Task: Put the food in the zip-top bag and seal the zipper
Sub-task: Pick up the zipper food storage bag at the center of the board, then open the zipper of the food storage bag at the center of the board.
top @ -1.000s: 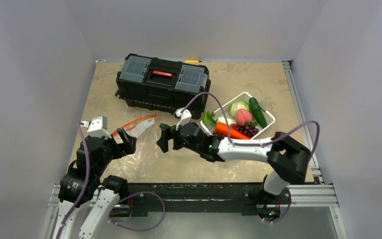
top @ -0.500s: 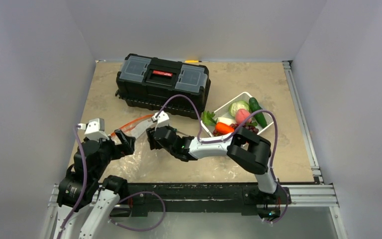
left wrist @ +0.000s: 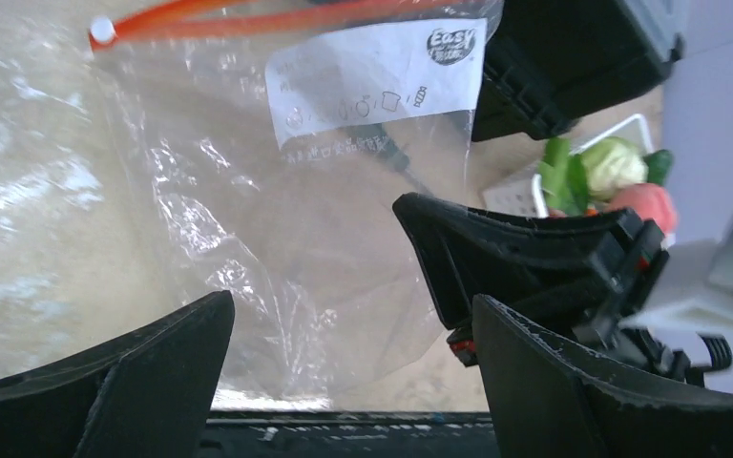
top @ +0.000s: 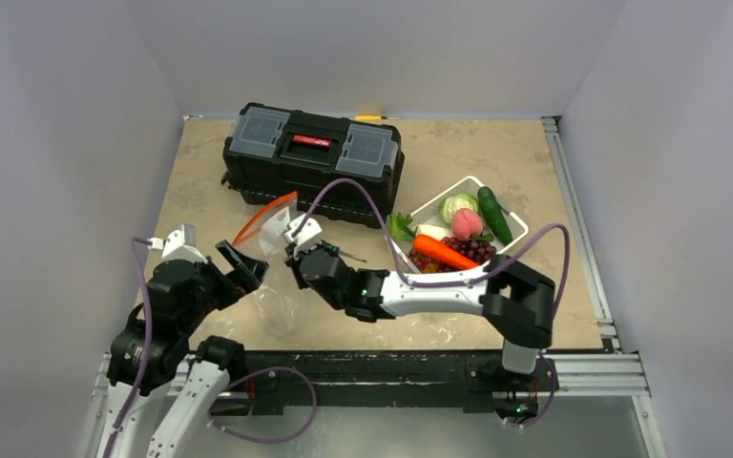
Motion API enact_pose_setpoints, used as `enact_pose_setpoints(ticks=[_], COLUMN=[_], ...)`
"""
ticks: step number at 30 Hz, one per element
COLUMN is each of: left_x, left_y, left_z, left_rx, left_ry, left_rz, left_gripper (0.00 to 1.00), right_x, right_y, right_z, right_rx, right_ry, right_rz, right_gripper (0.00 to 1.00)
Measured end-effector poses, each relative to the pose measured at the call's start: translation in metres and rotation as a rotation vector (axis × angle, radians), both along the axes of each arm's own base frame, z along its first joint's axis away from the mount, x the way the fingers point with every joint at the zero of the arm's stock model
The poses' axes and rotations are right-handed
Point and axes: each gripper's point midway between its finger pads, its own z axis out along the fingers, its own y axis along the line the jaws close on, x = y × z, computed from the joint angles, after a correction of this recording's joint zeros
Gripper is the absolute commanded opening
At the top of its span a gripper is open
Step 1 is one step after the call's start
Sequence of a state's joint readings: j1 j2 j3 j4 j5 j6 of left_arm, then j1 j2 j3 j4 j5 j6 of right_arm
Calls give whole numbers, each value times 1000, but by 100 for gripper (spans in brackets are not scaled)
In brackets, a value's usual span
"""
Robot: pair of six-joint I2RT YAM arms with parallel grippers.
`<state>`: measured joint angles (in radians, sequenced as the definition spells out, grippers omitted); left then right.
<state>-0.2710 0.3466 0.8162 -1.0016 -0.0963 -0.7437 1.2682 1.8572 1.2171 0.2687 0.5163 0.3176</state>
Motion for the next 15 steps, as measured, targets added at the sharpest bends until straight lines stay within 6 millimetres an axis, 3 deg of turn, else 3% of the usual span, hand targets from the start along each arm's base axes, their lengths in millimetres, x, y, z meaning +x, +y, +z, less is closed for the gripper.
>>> enact_pose_setpoints(ticks=[4,6,12,15], left_x=[-6,-10,-29,-33], left_y=[-17,-22,-25,-22], left_z=[21,30,38,46], left_rx=[-193,-297,-560,-649], left_ry=[25,48,212,248], left_rz=[30,73,267,362], left_gripper=[93,90,90,87], right_x=[-17,-23,-38,-45], right_y=[-16,-30,-67,-78], right_z=[52,60,34,33], right_rx=[56,65,-21,-27], right_ry=[-150,-221,-405,-466], right_rz=[-5,-22,-25,-35], right_gripper=[0,0,0,0])
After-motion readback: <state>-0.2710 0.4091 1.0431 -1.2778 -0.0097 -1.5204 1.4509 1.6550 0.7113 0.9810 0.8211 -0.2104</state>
